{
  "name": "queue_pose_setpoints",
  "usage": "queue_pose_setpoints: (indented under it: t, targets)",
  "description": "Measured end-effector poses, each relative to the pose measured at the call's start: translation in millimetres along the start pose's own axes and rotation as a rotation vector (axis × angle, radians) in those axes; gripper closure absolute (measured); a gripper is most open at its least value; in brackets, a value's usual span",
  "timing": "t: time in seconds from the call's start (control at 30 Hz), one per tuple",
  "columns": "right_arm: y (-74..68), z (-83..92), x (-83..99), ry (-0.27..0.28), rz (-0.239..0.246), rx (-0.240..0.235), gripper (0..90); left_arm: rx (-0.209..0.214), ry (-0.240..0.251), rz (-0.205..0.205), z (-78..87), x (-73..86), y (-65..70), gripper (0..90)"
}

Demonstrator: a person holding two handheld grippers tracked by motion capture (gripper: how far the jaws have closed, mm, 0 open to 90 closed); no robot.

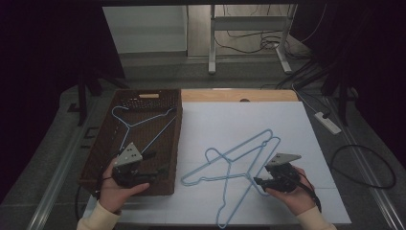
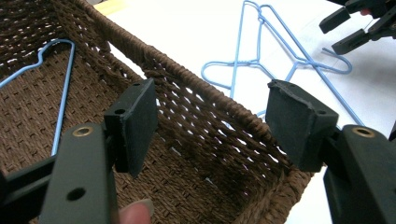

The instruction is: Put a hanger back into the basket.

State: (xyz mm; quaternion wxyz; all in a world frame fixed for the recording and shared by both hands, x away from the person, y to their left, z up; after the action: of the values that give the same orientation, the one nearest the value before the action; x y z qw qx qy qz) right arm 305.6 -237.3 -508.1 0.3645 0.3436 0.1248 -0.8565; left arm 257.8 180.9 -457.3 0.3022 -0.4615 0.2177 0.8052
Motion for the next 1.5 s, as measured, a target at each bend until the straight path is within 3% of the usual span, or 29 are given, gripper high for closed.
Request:
queue_pose_setpoints:
  t: [0.43,0.6,0.83,1.07,1.1,1.3,1.5]
  targets:
    - [-10.4,-18.1,-8.1,-0.089,0.008,0.038,42.3,0.007,-0.013,-0.013,-6.3,0.2,4.0,33.8]
    - [-16.8,-27.9,-13.6,-0.148,-0.038,0.014,50.6,0.009,-0.015,-0.016,-6.7,0.3,4.5,33.7]
    - [-22.3,-39.9,-17.7,-0.225,-0.038,0.052,59.9,0.011,-0.019,-0.016,-8.4,1.5,4.9,33.7]
    - [-26.3,-43.9,-20.4,-0.267,-0.083,0.065,73.9,0.013,-0.018,-0.021,-9.2,0.5,6.7,33.8]
    - [-27.1,-44.2,-20.8,-0.27,-0.088,0.064,78.2,0.015,-0.019,-0.022,-9.4,0.5,7.2,33.7]
    - [-27.5,-43.5,-22.1,-0.282,-0.095,0.057,79.5,0.021,-0.019,-0.033,-10.7,-1.4,11.8,33.8]
    - [-23.0,-29.3,-26.9,-0.25,-0.102,0.023,79.9,0.029,-0.021,-0.048,-12.7,-4.0,17.8,33.8]
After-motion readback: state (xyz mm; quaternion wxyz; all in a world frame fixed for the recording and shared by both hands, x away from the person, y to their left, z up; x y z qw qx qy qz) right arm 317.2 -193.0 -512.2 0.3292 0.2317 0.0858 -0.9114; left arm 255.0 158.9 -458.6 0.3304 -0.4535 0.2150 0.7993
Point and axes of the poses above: each handheld gripper's, and its own axes: z roughly backward along the jaws, x roughly out of its underside, y roughly to its right, the point moved 3 cm from there along -z, roughly forward along the jaws, and after that the axes turned 4 degrees about y, right-handed, at the moved point
